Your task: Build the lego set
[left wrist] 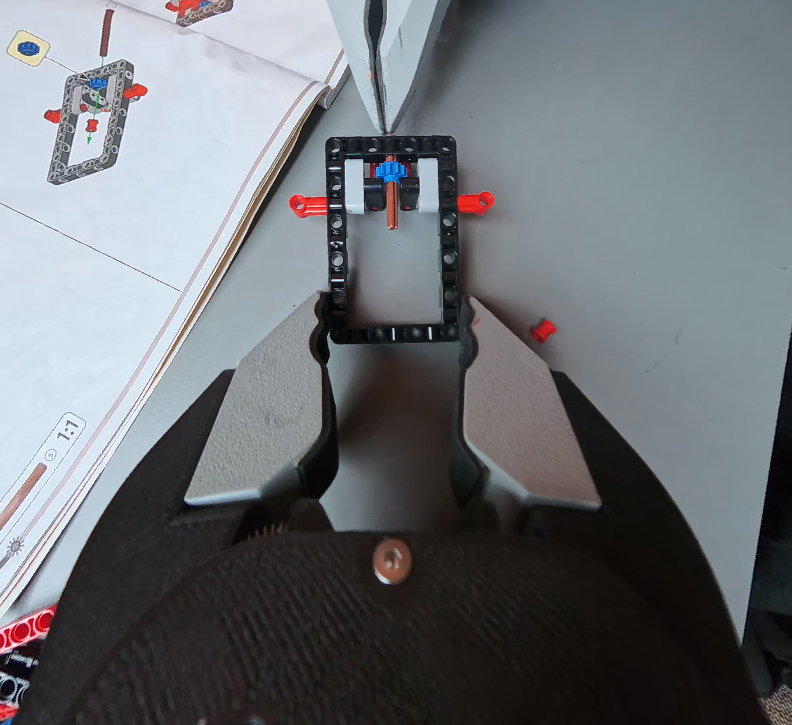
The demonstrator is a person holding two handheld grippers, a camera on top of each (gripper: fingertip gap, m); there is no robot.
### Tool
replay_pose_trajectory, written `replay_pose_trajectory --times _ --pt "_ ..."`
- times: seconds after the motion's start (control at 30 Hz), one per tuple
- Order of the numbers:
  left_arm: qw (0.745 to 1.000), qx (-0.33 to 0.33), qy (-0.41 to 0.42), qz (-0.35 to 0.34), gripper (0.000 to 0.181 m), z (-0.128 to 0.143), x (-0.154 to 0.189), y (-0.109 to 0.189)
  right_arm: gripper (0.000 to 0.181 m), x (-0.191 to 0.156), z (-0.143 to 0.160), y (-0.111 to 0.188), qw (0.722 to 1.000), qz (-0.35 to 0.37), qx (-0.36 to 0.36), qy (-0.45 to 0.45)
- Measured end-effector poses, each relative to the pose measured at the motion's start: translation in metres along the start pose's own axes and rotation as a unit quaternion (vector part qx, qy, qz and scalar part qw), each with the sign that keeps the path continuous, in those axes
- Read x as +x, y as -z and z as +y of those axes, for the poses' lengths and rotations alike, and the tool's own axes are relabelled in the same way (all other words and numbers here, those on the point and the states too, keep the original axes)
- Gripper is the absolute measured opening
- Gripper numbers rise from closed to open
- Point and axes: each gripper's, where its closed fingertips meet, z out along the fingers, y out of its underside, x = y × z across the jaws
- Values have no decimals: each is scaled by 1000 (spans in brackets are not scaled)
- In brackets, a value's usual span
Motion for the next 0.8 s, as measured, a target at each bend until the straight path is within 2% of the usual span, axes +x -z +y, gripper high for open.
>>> replay_pose_trajectory --times 0.8 --pt "1000 -1 0 4 59 0 0 0 0 0 2 -3 1000 13 -12 16"
